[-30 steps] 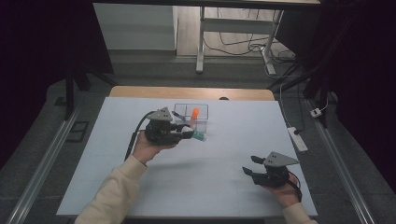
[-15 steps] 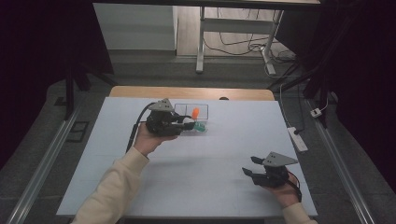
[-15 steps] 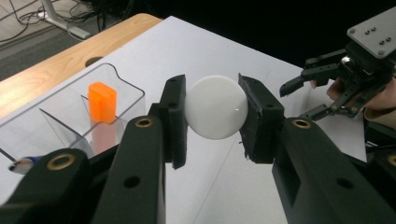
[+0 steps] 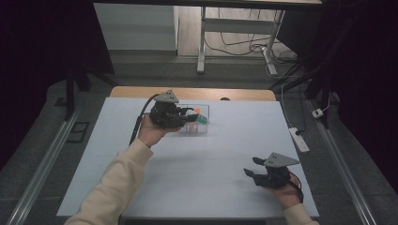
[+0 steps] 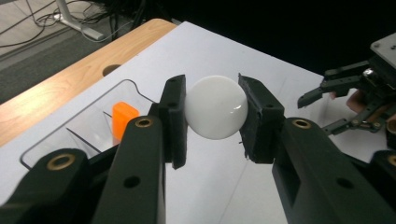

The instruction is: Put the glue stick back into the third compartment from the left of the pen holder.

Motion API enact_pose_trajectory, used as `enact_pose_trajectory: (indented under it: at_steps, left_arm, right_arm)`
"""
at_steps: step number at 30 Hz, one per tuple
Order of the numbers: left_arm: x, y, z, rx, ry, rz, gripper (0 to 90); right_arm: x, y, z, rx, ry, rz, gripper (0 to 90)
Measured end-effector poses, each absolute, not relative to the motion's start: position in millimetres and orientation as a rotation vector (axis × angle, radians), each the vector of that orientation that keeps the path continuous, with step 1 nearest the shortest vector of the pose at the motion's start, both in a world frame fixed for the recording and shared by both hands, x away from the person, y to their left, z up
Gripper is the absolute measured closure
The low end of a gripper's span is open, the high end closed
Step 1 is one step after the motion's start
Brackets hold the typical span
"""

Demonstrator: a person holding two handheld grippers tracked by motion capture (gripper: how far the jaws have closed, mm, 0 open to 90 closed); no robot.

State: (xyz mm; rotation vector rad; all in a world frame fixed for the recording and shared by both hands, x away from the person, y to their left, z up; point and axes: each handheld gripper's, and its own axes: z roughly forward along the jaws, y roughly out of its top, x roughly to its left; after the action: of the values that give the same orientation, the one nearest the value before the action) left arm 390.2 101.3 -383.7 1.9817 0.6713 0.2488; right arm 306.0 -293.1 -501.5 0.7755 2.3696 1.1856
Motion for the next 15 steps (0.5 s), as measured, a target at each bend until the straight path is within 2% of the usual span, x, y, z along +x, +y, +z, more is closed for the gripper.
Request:
enact_pose_trajectory:
  at_steps: [15]
  left_arm:
    - [414.0, 97.7, -376.4, 2.029, 0.727, 0.291, 64.5]
  right_arm:
    - [306.5, -293.8, -502.1, 0.778, 2.375, 1.176, 40.1]
